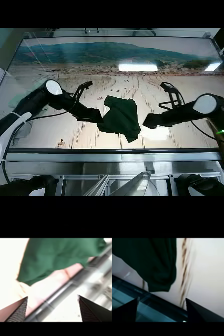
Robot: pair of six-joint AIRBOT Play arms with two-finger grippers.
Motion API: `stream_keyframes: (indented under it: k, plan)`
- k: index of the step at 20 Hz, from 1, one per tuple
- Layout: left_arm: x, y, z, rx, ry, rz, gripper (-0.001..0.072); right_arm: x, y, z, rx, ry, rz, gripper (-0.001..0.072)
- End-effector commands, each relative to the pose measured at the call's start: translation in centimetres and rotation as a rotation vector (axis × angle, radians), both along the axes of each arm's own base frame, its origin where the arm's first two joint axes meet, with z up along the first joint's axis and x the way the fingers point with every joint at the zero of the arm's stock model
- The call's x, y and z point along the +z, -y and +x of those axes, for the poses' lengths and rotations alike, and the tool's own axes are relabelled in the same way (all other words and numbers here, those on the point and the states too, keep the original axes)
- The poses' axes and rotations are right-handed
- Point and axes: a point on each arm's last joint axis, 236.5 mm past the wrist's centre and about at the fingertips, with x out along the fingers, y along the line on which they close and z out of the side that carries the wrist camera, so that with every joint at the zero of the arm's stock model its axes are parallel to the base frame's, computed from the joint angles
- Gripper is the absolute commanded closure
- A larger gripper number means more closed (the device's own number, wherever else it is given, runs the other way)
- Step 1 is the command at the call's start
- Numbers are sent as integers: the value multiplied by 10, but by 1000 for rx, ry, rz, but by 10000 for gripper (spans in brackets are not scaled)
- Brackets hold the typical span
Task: Fold the shirts.
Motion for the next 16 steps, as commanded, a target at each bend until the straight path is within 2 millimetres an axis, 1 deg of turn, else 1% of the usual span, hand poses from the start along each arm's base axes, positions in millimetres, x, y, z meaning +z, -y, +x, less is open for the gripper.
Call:
stream_keyframes:
  k: [1,2,3,4,5,7,8,9,10,11,13,14,15,16]
  plan:
    - [-47,-11,3,46,-12,43,5,-18,-44,38,2,44,190,68]
    - [-55,-10,5,40,-33,49,12,-27,-48,48,-5,44,204,77]
    - [-61,-8,7,29,-55,51,12,-34,-52,57,-5,44,214,235]
    - [-66,-6,10,11,-69,49,12,-39,-57,64,9,46,228,340]
    - [-70,-3,15,-2,-80,47,12,-42,-63,70,16,40,247,333]
    - [-74,4,23,-29,-90,43,23,-52,-68,79,11,13,259,336]
    - [-76,6,28,-33,-92,40,217,-56,-69,81,11,3,258,343]
    - [-77,8,31,-39,-97,38,496,-58,-70,81,15,-6,259,365]
    - [-75,10,34,-50,-98,32,695,-58,-70,81,18,-5,260,577]
    - [-72,10,39,-51,-89,27,685,-56,-71,81,29,1,263,682]
    - [-59,14,49,-58,-53,12,685,-45,-75,79,64,11,281,687]
    - [-44,18,54,-66,-30,-5,686,-34,-79,77,88,19,304,687]
    - [-23,25,58,-73,-7,-45,686,-14,-85,75,119,34,345,687]
    - [9,33,63,-83,32,-104,686,11,-90,75,146,60,386,687]
